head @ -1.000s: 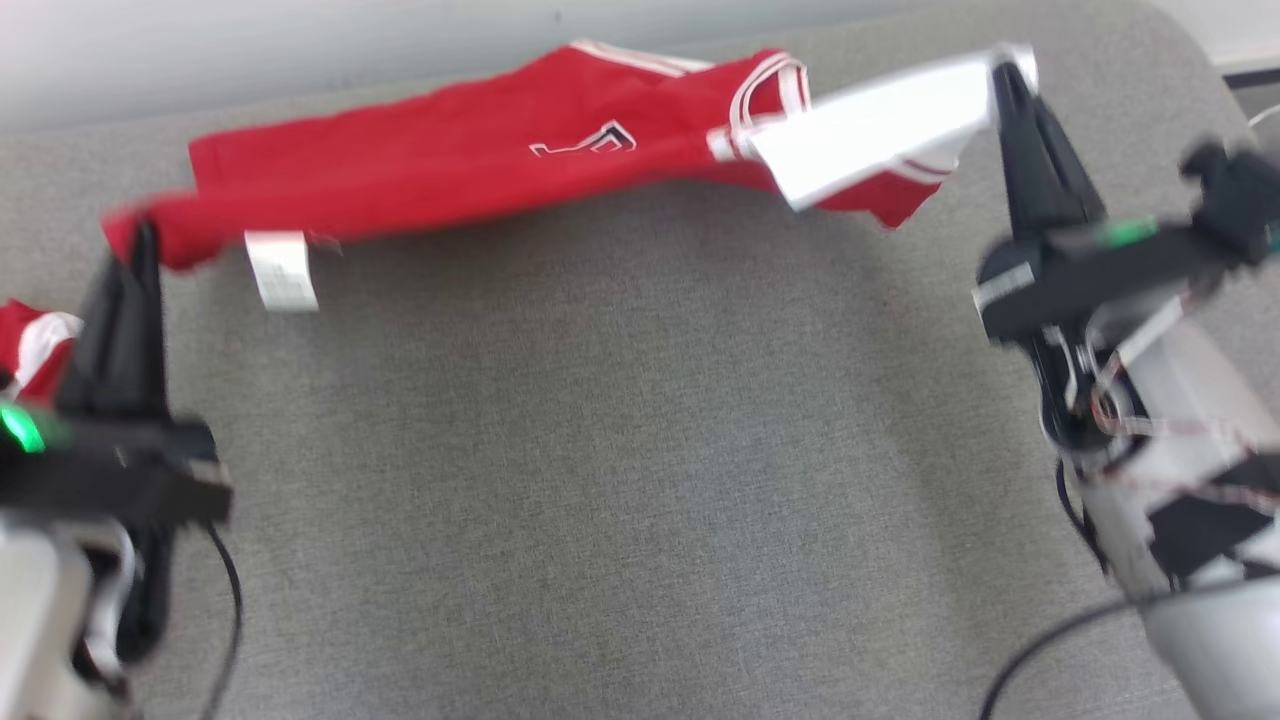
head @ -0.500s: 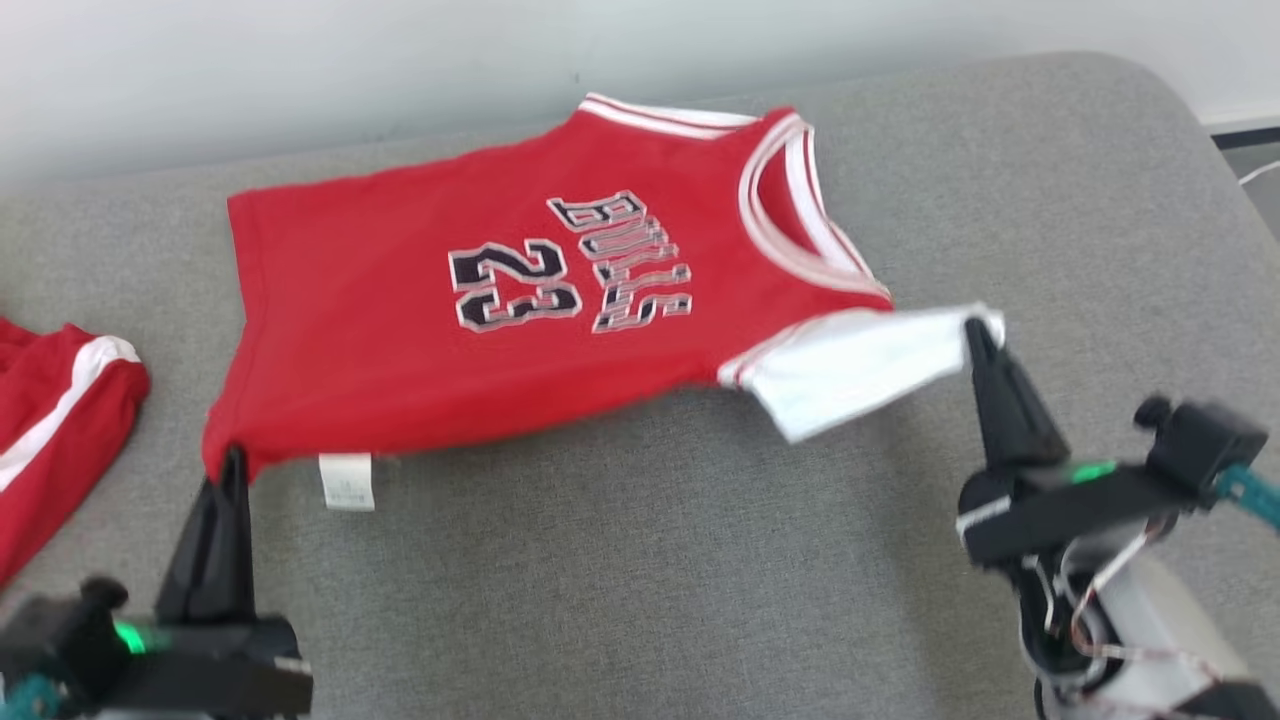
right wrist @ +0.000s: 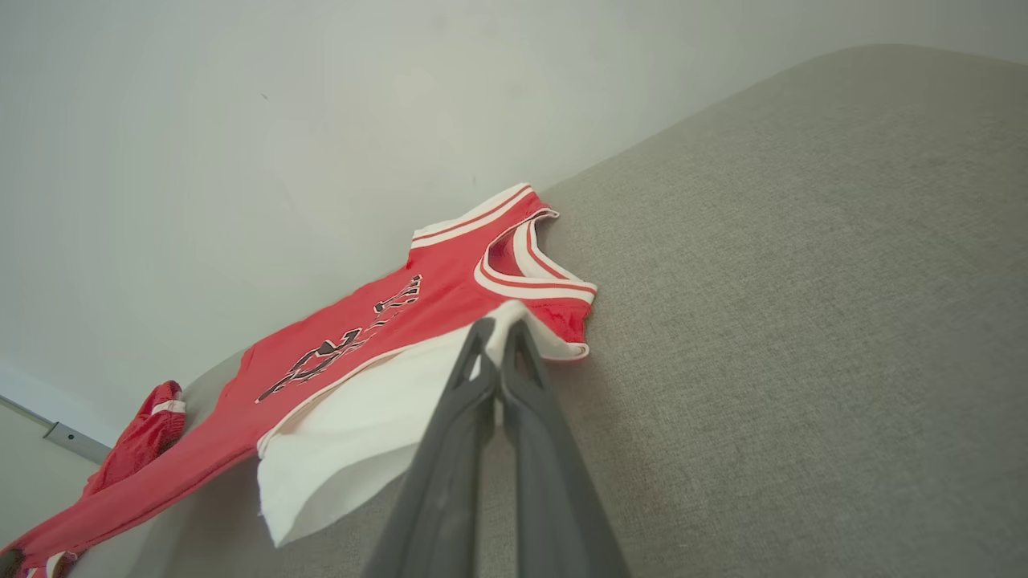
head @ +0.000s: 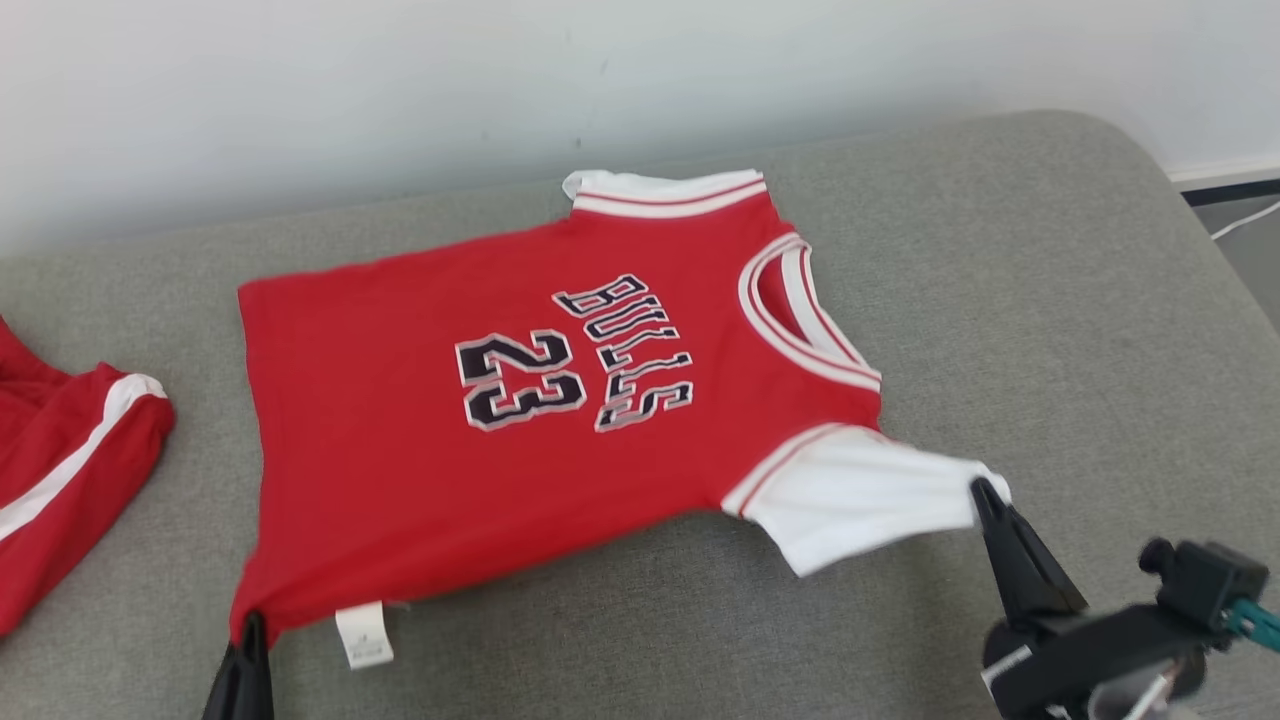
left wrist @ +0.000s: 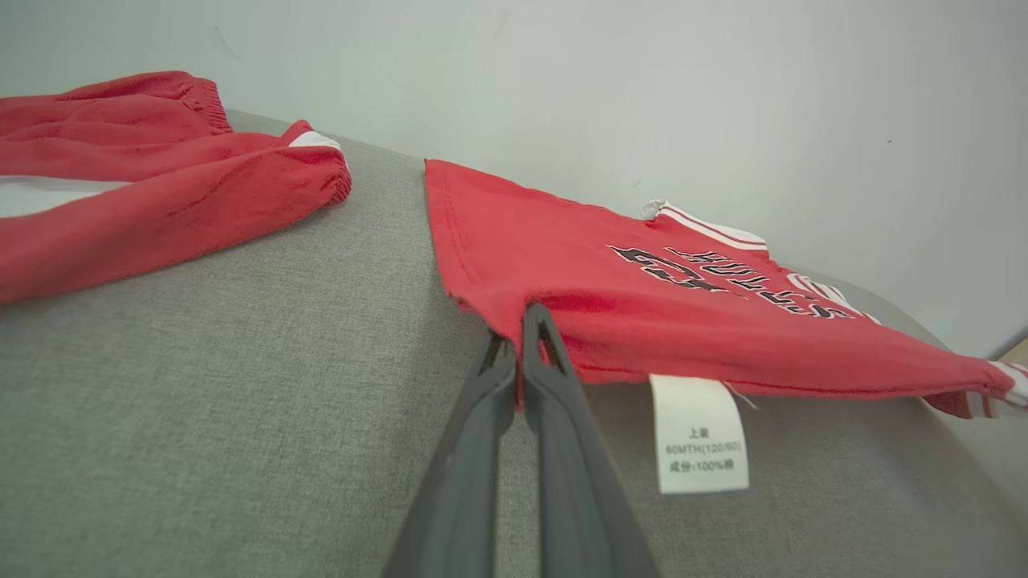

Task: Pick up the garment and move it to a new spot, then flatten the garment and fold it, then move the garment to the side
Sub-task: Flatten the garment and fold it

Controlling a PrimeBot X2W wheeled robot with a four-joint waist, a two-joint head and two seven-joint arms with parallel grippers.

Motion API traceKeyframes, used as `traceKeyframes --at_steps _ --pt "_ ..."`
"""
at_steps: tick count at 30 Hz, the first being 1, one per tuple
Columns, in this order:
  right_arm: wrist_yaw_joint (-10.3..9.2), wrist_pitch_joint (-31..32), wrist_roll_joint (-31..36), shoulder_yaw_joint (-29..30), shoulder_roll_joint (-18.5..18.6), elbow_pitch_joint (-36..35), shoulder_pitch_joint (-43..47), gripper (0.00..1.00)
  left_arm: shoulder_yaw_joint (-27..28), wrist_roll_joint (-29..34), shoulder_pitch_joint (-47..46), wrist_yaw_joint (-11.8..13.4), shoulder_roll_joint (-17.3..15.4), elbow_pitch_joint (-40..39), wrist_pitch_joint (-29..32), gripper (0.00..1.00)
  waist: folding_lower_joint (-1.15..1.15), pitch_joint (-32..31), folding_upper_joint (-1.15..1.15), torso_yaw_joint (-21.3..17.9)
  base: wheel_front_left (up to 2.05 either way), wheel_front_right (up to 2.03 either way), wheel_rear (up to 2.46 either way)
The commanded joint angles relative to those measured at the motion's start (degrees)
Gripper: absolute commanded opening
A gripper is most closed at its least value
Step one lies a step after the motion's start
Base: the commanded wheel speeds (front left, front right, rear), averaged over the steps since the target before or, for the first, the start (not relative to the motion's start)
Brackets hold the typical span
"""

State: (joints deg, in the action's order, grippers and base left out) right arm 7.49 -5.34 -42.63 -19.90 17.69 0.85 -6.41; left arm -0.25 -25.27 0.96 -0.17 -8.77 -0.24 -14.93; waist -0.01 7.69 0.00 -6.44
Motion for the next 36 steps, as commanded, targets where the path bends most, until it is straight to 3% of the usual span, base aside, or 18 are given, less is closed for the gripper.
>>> traceKeyframes --at_steps 1,10,16,28,36 --pt "0.00 0.72 0.36 1.16 0.22 -0.89 1.94 0.00 0.99 0.95 1.57 -0.54 0.48 0.62 -0.17 0.00 0.01 -0.55 0.00 -0.27 0.00 0.00 0.00" --pt "0.00 5.73 0.53 3.06 -1.62 -5.82 10.84 0.00 4.68 3.38 4.39 -2.69 3.61 2.44 -0.17 0.00 0.01 -0.19 0.00 -0.37 0.00 0.00 0.00" --pt "0.00 7.31 2.15 1.84 -3.18 -6.15 11.61 0.00 5.72 5.35 3.99 -3.26 4.44 4.35 -0.17 0.00 0.01 0.76 0.00 -0.40 0.00 0.00 0.00" --pt "0.00 5.69 3.73 0.60 -2.29 -5.37 4.64 0.00 6.11 8.18 -0.39 -4.71 5.19 6.30 -0.17 0.00 0.01 1.23 0.00 0.49 0.00 0.00 0.00" --pt "0.00 5.55 2.71 -0.44 -2.84 1.92 -6.25 0.00 6.39 9.60 -5.67 -5.60 4.87 9.18 -0.17 0.00 0.01 1.48 0.00 0.56 0.00 0.00 0.00"
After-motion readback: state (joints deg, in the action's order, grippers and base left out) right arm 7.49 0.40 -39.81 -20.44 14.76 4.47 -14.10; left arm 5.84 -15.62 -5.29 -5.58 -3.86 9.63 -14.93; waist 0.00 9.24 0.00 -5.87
